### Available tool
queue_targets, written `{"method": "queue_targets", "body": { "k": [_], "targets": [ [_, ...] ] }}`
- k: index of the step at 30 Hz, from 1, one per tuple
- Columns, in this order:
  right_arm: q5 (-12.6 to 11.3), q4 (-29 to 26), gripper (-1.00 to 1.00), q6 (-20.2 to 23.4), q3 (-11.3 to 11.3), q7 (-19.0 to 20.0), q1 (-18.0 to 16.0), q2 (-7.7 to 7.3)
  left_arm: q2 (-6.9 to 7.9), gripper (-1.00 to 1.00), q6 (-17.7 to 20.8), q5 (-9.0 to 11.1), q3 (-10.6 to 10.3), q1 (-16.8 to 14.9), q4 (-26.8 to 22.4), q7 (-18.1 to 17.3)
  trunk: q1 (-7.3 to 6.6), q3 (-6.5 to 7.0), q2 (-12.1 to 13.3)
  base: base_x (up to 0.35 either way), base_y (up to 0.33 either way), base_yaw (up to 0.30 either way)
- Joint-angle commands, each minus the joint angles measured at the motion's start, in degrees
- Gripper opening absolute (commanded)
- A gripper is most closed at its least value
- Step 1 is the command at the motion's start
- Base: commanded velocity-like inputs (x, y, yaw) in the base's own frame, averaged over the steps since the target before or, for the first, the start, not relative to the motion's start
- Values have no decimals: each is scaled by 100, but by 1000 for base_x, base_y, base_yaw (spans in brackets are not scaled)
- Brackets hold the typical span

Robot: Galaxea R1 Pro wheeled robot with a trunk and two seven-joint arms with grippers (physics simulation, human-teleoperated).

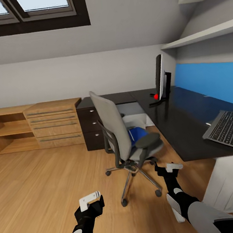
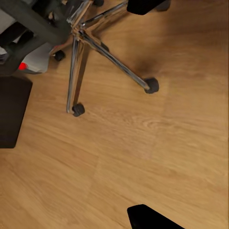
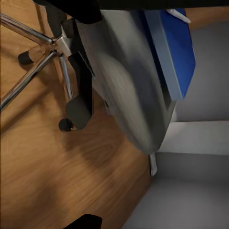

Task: In the bedroom, organize the workspace by keeping the computer under the desk, ensuring the monitor is on the desk, placing the keyboard on the desk next to the monitor, placing the mouse on the desk next to the keyboard, moving the folder from the swivel chair onto the desk next to the mouse, stacking the notebook on top of the folder with the pen on top of the notebook, and positioning the swivel chair next to the desk.

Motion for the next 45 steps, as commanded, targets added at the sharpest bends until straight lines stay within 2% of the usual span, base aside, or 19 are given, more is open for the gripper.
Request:
{"method": "queue_targets", "body": {
  "k": [1,6,13,45],
  "targets": [
    [-13,4,100,-23,-19,9,-4,26,2,100,15,60,-11,-4,-7,51,2,-6,-2,323,0,0],
    [-2,8,100,-24,-20,15,-4,112,2,100,19,60,-9,-4,-7,54,2,-6,-2,324,0,0],
    [-7,13,100,-22,-19,3,-4,132,2,100,26,60,2,-4,-7,54,2,2,-2,277,-25,83],
    [-18,14,100,-17,-19,-1,-4,133,-5,100,46,67,-24,-4,10,54,2,182,-2,5,40,211]
  ]
}}
